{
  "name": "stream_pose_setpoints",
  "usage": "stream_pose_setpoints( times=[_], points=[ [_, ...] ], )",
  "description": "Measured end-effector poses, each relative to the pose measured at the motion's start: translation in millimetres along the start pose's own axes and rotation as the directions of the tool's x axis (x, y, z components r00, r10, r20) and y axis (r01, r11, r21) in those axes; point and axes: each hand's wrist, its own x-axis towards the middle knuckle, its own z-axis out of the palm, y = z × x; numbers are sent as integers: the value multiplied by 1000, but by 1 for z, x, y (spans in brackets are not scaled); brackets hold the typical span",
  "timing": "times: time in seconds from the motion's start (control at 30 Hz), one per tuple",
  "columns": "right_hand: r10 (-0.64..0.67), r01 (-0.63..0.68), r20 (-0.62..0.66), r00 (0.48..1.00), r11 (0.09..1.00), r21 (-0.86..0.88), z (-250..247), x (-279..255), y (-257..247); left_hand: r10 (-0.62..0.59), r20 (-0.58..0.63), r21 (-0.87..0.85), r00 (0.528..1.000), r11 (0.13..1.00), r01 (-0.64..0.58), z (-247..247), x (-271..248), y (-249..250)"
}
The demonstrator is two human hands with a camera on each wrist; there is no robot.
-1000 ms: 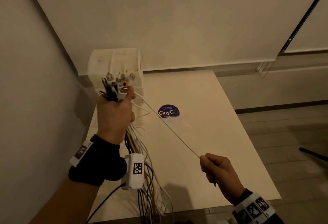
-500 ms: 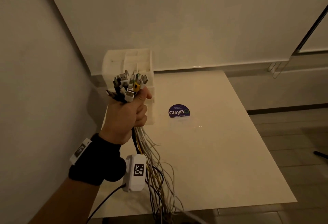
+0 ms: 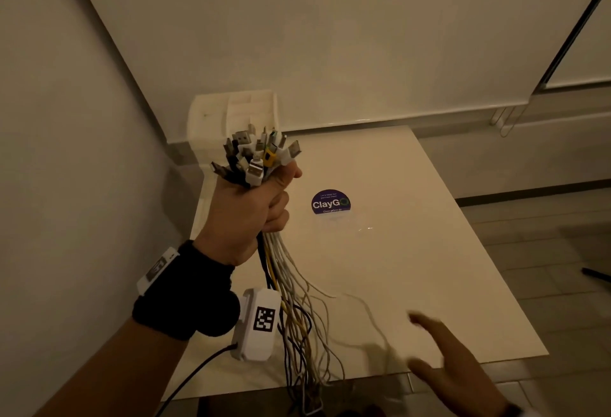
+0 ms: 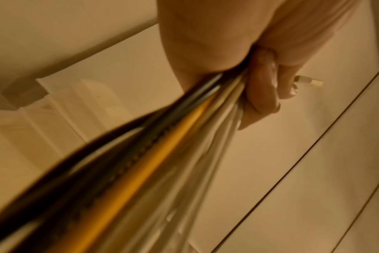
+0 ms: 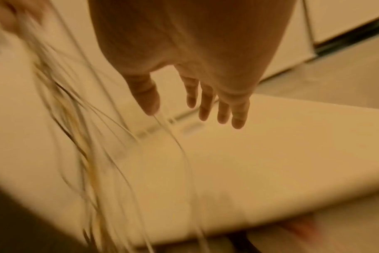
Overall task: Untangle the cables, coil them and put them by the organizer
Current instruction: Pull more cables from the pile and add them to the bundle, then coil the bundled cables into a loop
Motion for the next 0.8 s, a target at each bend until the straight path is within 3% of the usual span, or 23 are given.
stream_pose_setpoints(
  times=[0.13,0.3,0.43,0.5,0.6,0.8],
  points=[
    [-248,229,183,951,966,117,34,72,-100,-7,-12,-3,1000,1000,7,15,-13,0],
    [-303,224,258,917,929,296,75,107,-159,-20,-23,26,1000,999,20,21,-23,6],
    [-253,140,233,939,899,415,92,105,-152,-15,-22,-9,1000,1000,15,12,-24,22],
    [-266,159,234,935,906,393,95,102,-142,0,-30,-11,1000,1000,-1,8,-22,30],
    [-196,88,241,951,913,398,94,103,-132,59,-18,1,998,998,-59,9,-20,41],
    [-112,-24,391,914,945,326,107,108,-103,185,-61,-17,981,982,-186,3,-4,90]
  ],
)
